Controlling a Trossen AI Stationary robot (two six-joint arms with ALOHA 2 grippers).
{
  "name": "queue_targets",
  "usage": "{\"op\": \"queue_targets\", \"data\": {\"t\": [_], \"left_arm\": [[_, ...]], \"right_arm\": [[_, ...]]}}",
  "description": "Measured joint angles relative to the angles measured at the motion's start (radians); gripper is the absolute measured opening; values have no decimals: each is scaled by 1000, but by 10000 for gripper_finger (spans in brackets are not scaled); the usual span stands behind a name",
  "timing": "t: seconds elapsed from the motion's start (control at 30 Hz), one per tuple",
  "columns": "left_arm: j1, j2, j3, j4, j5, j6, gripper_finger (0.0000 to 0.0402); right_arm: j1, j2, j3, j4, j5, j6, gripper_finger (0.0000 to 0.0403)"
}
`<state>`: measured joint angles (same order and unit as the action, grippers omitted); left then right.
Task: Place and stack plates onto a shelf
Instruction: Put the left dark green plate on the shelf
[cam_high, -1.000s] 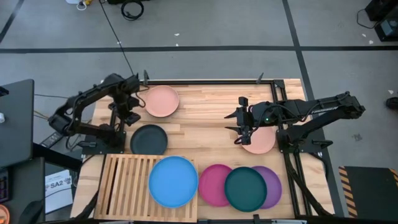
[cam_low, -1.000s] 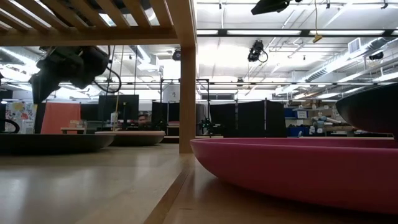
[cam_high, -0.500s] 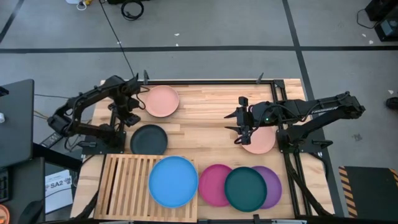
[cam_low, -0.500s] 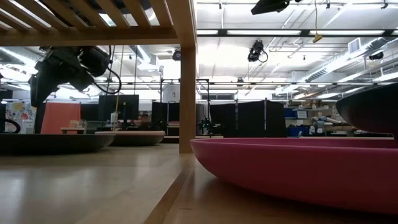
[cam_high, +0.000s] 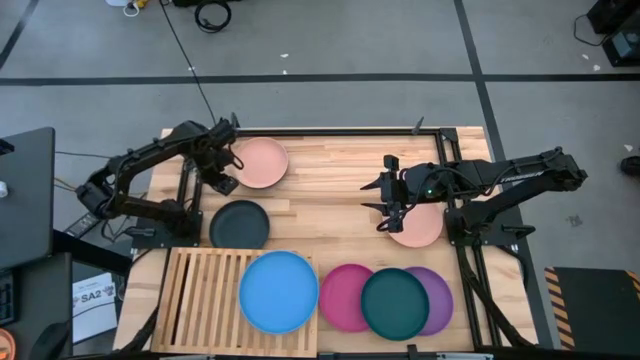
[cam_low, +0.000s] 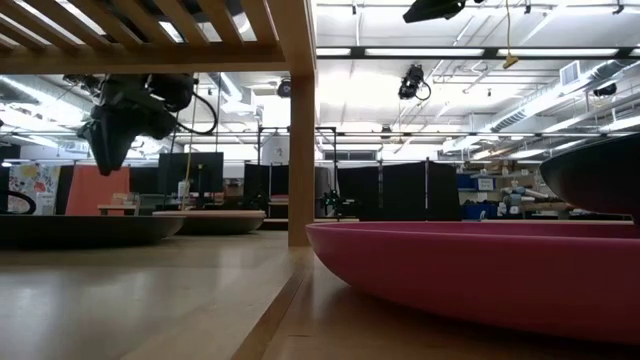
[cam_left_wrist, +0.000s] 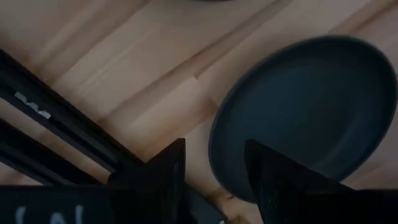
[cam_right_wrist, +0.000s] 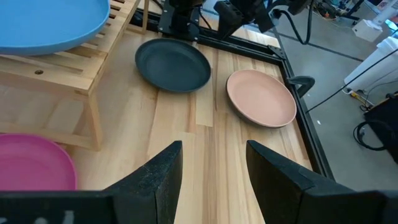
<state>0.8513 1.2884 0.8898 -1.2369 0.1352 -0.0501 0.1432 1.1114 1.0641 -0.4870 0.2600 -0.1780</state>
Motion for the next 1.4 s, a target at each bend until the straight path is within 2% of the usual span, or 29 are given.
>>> {"op": "queue_targets", "data": {"t": [0.2,0.53,0.63,0.87,1.07,1.4], "left_arm": [[-65,0,0,67,0,-17,171],[-170,0,0,111,-25,62,171],[-178,0,0,111,-83,63,171],[-182,0,-9,131,-89,86,171],[-205,1,-131,228,-61,111,171],[-215,1,-144,251,-176,91,171]], "right_arm": [[0,0,0,0,0,0,183],[0,0,0,0,0,0,183],[0,0,0,0,-1,0,183],[0,0,0,0,-1,0,183],[0,0,0,0,-2,0,183],[0,0,0,0,-2,2,183]]}}
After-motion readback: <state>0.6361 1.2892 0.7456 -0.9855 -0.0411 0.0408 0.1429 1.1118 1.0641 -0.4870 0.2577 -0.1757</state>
